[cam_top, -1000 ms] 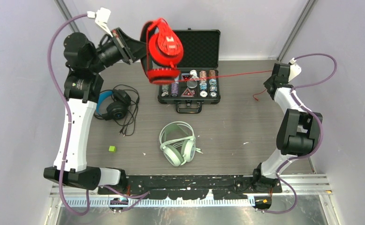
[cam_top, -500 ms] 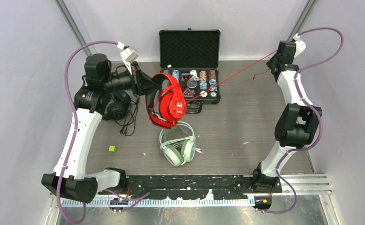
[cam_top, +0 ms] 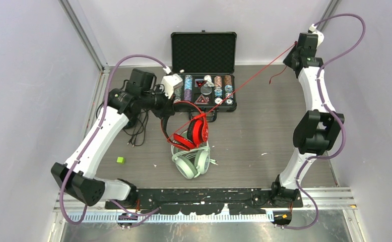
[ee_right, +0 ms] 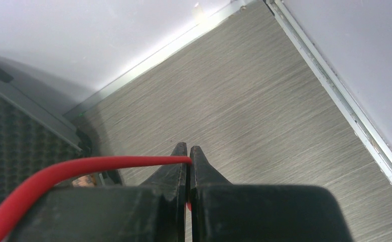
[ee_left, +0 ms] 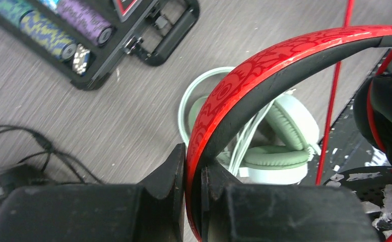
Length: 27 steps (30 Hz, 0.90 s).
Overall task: Wrap the headphones
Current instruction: Wrap the headphones cable around the headphones.
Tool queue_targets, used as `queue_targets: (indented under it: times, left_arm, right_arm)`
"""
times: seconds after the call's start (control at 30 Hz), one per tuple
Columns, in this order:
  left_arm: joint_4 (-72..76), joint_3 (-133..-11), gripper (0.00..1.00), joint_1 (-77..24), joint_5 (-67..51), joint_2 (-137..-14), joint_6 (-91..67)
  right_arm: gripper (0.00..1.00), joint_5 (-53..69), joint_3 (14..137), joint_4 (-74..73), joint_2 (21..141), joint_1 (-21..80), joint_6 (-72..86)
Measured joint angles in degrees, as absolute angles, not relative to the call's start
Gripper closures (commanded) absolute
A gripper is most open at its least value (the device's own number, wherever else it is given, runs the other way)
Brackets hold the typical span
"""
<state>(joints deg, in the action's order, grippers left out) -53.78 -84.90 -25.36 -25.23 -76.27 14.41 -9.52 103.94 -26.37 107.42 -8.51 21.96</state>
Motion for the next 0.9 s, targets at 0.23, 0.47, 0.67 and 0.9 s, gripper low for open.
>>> queue_targets:
  times: [0.23, 0.47, 0.67, 0.9]
  left_arm:
    - [-55.5, -85.1, 1.00, -28.5, -14.6, -77.3, 14.9]
    - [-57.2, -85.3, 1.00, -29.7, -6.5, -80.4, 15.9]
    - [-59.4, -88.3, 1.00, -30.0, 2.1, -84.0, 16.2]
    - [-59.7, -89.3, 1.00, -30.0, 9.1, -86.9, 15.6]
  right_arm:
    - [1.00, -6.3, 109.6, -30.6, 107.4, -7.5, 20.3]
    - [1.00, -4.6, 115.3, -34.3, 108.0, -4.7, 18.2]
    - [1.00, -4.5, 117.5, -36.5, 108.6, -2.7, 17.5]
    - [1.00, -3.3, 118.8, -39.0, 108.6, -1.3, 17.4]
